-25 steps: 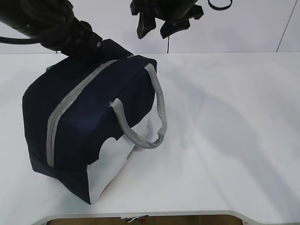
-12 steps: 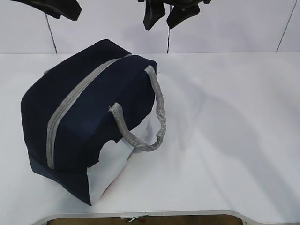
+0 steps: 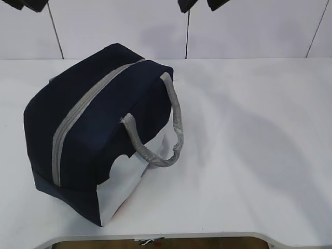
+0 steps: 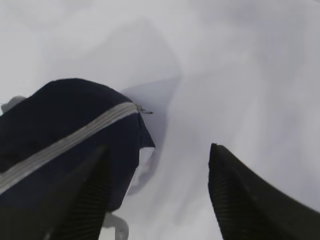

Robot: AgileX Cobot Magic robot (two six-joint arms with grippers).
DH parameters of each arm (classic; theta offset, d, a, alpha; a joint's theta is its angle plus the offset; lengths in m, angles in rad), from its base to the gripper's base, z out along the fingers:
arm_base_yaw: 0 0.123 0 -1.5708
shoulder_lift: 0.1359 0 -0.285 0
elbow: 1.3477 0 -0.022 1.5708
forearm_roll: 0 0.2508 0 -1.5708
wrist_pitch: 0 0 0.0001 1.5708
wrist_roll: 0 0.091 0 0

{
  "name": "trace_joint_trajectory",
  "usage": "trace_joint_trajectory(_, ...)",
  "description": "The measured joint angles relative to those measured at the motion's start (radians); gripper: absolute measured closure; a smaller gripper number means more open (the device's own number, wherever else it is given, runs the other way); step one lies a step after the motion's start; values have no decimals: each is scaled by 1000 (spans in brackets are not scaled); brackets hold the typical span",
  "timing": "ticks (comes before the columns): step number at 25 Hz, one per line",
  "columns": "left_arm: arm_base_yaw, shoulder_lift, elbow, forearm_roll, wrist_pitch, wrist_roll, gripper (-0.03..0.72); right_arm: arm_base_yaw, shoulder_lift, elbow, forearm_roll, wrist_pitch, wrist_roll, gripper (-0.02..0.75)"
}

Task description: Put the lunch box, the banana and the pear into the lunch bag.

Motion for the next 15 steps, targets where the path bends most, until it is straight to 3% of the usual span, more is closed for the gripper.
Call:
trace_joint_trajectory(5,0,-105,37,8,1,-4,384,0,-183,202,2,0,-2,249)
trace_joint_trajectory(15,0,-453,325,16,7,-4,435,0,-627,622,10,0,-3,250)
